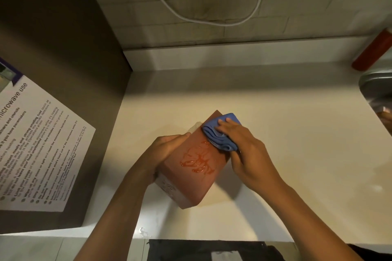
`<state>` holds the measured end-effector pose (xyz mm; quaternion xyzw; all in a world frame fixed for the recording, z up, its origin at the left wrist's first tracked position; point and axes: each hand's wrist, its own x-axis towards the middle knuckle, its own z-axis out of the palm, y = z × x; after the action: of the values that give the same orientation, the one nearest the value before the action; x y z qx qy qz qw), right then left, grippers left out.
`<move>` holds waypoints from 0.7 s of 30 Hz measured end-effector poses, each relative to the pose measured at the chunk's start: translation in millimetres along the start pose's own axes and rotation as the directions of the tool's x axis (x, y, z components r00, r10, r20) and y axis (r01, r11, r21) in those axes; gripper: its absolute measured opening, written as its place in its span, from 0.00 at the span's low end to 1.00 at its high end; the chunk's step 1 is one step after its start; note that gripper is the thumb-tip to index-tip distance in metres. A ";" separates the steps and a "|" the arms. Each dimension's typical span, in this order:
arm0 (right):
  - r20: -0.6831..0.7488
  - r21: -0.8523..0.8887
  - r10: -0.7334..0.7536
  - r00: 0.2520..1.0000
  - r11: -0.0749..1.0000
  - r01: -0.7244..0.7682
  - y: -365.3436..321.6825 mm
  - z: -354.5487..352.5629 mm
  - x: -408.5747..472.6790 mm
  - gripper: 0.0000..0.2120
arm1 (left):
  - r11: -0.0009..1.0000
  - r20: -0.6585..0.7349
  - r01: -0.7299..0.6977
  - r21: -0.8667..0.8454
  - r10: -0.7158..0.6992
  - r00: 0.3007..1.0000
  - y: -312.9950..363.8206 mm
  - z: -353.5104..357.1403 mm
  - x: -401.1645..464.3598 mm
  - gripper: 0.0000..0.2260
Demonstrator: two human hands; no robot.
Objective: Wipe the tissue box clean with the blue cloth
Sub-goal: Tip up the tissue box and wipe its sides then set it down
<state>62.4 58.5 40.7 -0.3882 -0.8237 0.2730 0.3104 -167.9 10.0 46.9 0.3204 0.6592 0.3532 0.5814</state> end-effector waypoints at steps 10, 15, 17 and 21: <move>-0.062 -0.012 0.043 0.997 0.999 -0.044 -1.9 -3.6 19.2 0.23 | 0.998 0.013 -0.016 0.068 0.015 1.000 0.9 -0.5 0.8 0.15; -0.024 -0.017 0.016 1.000 1.000 -0.017 -1.3 -5.0 -0.5 0.25 | 0.997 0.038 -0.037 0.062 0.035 0.999 -1.3 -6.8 2.4 0.19; -0.058 -0.022 0.045 0.997 0.999 -0.046 4.5 -10.7 2.1 0.24 | 0.997 0.058 -0.049 0.052 0.046 0.997 -0.5 -6.1 2.3 0.22; -0.119 0.001 0.101 0.988 0.995 -0.102 -1.5 -6.7 17.9 0.23 | 0.997 0.062 -0.053 0.049 0.050 0.997 1.6 -2.4 4.1 0.24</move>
<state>57.5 73.6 51.5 -0.4460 -0.7835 0.2629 0.3436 -170.8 14.0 46.1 0.3624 0.6416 0.3414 0.5835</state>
